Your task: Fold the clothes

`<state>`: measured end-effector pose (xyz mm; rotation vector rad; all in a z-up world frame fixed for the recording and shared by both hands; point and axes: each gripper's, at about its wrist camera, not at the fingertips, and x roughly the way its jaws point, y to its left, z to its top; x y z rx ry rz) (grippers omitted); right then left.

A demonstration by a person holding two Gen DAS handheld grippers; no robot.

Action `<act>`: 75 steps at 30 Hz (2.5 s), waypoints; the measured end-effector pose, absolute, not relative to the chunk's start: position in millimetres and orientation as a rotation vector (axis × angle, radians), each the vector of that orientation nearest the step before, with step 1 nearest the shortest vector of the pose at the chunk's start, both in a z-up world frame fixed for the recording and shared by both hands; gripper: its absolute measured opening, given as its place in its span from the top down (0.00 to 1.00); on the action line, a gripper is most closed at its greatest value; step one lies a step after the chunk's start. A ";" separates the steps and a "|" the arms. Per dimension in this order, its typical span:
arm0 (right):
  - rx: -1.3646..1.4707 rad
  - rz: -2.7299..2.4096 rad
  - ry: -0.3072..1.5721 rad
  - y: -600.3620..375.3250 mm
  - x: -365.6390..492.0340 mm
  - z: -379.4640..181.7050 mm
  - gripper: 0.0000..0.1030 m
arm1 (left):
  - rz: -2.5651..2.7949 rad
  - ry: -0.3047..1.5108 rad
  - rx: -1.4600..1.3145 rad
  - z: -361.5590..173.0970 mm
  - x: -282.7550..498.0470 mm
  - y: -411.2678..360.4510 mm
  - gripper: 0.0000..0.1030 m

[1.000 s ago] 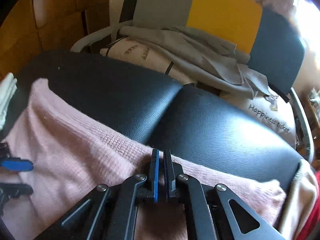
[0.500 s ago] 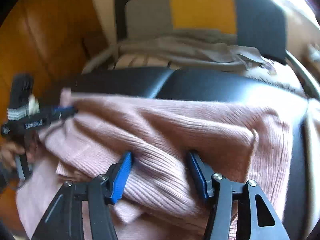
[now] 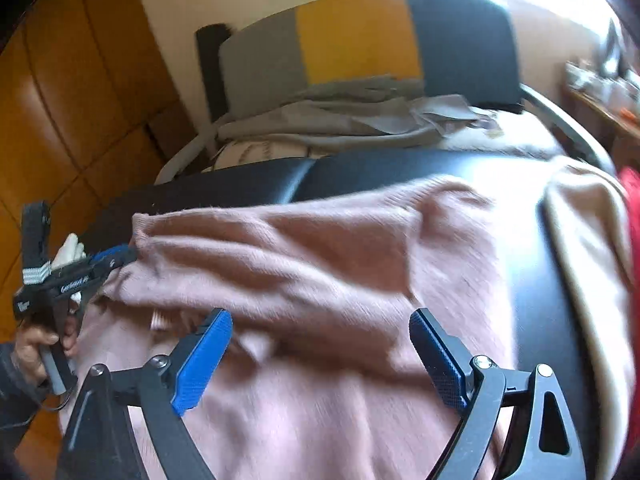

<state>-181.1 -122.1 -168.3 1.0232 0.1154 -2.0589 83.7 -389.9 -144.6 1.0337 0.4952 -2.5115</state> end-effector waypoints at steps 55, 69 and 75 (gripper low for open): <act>1.193 -1.521 -0.650 95.9 -72.6 -235.8 0.06 | -2.390 0.993 1.036 -172.1 301.5 -300.2 0.45; 1.132 -1.466 -0.575 70.2 -40.4 -247.2 0.04 | -2.506 0.784 1.103 -178.1 302.8 -269.7 0.30; 1.174 -1.461 -0.530 66.6 -37.3 -244.6 0.01 | -2.407 0.918 1.080 -181.0 316.2 -293.4 0.82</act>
